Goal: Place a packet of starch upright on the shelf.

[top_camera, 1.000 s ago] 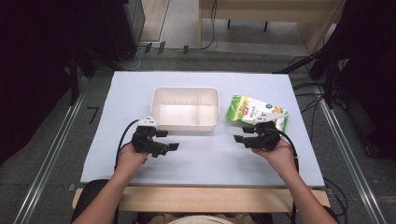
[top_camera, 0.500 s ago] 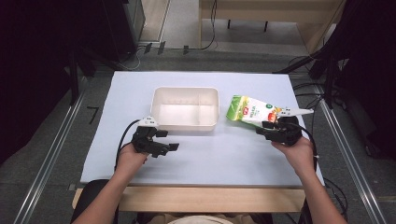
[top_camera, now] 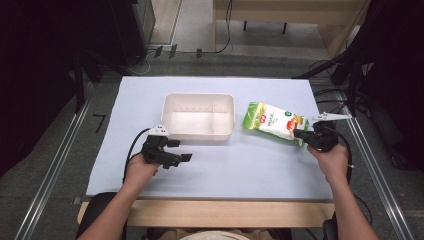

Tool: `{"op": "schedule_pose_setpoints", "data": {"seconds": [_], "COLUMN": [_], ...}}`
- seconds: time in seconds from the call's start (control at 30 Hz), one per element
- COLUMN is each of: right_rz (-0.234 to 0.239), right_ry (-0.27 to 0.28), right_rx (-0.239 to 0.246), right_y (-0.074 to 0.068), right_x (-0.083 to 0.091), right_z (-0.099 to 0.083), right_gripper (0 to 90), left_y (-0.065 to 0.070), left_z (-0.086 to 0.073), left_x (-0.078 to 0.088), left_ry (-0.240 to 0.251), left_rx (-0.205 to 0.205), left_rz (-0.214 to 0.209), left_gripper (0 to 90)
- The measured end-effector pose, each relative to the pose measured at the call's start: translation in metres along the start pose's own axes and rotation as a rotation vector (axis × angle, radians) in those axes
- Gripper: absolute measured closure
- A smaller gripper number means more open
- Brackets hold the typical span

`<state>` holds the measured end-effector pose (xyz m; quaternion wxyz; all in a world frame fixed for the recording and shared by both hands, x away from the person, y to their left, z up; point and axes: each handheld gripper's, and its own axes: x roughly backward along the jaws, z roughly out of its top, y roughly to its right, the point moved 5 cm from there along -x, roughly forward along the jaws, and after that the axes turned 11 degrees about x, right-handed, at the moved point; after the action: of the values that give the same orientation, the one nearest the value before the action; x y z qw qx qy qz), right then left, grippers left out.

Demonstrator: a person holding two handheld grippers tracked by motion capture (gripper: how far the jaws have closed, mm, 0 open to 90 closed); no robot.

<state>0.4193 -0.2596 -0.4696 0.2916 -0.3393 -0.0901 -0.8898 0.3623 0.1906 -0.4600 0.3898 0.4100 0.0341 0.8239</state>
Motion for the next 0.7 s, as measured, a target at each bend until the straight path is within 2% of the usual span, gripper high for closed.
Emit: {"op": "schedule_pose_setpoints", "data": {"seconds": [0.27,0.37,0.47,0.53,0.6,0.63,0.7], "right_rz": [-0.069,-0.085,-0.064,-0.043,-0.046,-0.062,-0.044], "right_ry": [-0.031,-0.044,-0.073,-0.104,-0.157,-0.163,-0.163], "right_rx": [-0.031,-0.056,-0.102,-0.125,-0.095,-0.076,-0.067], "right_y": [0.028,0.041,0.049,0.050,0.047,0.045,0.040], "right_x": [-0.001,0.001,-0.005,-0.014,-0.022,-0.024,-0.024], "right_z": [-0.012,-0.020,-0.028,-0.033,-0.035,-0.034,-0.032], "right_gripper": [90.0,90.0,90.0,90.0,90.0,90.0,90.0], "left_y": [0.001,0.000,0.000,0.000,0.000,0.000,0.000], "left_z": [0.000,0.000,0.000,0.000,0.000,0.000,0.000], "left_x": [-0.001,-0.001,-0.001,-0.002,-0.002,-0.002,-0.002], "left_ry": [-0.009,-0.008,-0.009,-0.013,-0.010,-0.011,-0.017], "left_rx": [0.002,0.003,0.001,-0.001,0.001,0.000,-0.006], "left_rz": [0.000,0.002,0.001,0.003,0.005,0.004,0.009], "left_gripper": [22.0,22.1,22.0,22.0,22.0,22.1,22.0]}}
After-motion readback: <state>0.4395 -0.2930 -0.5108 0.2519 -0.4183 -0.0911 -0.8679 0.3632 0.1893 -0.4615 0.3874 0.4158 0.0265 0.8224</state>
